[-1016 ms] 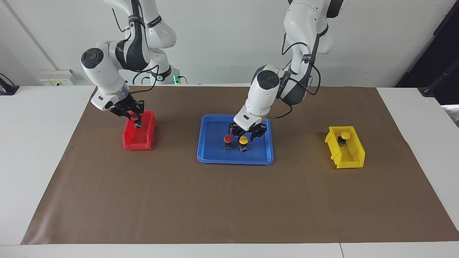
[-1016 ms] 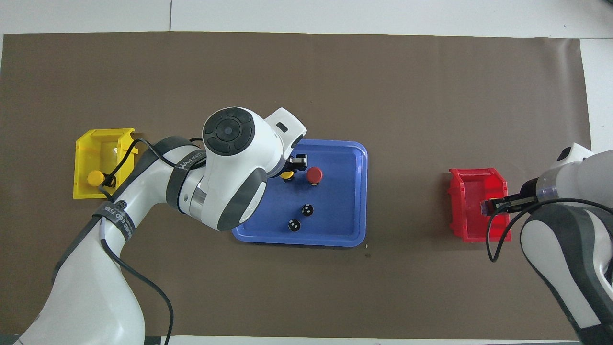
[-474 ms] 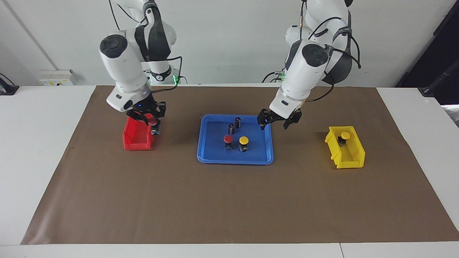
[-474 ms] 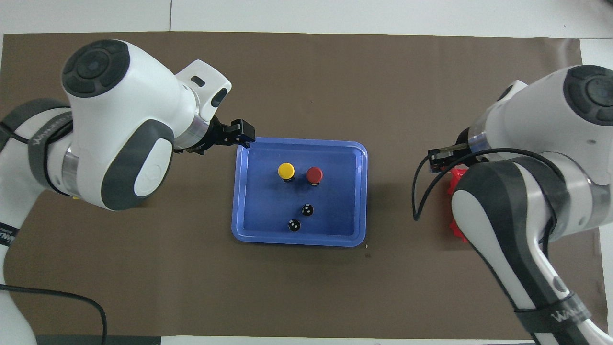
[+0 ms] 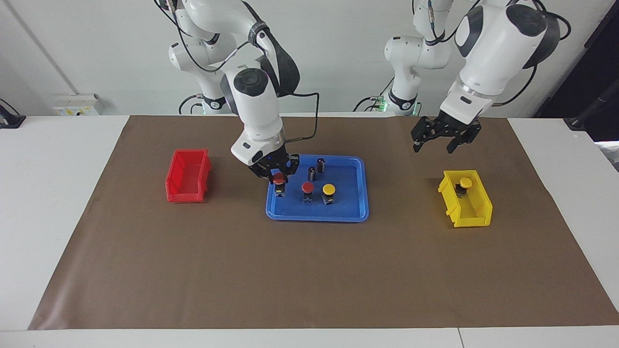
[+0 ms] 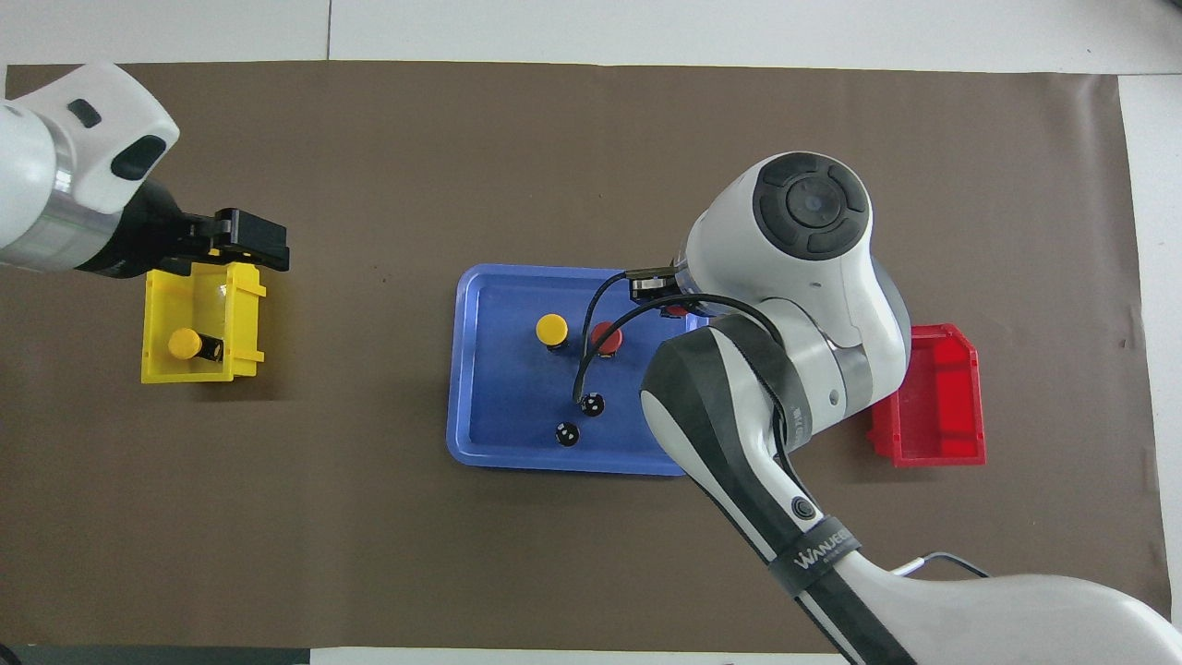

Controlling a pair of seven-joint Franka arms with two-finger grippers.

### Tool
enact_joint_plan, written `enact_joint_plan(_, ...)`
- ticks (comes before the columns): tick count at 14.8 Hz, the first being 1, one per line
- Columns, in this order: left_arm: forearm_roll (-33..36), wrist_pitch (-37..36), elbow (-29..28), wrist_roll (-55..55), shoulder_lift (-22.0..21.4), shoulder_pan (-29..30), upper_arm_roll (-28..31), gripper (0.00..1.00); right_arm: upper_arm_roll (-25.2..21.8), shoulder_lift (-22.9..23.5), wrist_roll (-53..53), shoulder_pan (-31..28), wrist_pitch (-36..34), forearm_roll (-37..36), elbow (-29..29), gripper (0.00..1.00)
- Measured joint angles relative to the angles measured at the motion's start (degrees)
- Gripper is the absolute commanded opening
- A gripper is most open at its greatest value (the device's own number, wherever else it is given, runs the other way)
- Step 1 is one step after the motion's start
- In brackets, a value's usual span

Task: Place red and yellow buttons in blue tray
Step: 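Carry the red button to the tray while the left gripper returns to the yellow bin, then release the red button in the tray while the left gripper grasps a yellow button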

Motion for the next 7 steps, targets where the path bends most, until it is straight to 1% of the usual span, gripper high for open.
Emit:
enact_joint_plan(2,0.1,-0.3,0.0,5.4,-0.5,4.1,0.1,1.0,-0.3,1.1,0.0,-0.1,0.4,0.0,-0.4,0.27)
enact_joint_plan(4,0.1,-0.3,-0.1,9.9,-0.5,7.8,0.2,1.0,-0.4,1.0,0.0,-0.1,0.4,0.1,-1.5,0.27)
enact_joint_plan(7,0.2,1.4,-1.0,12.6,-0.5,11.0,0.2,1.0,-0.2,1.0,-0.1,0.2,0.8,0.1,-3.0,0.27)
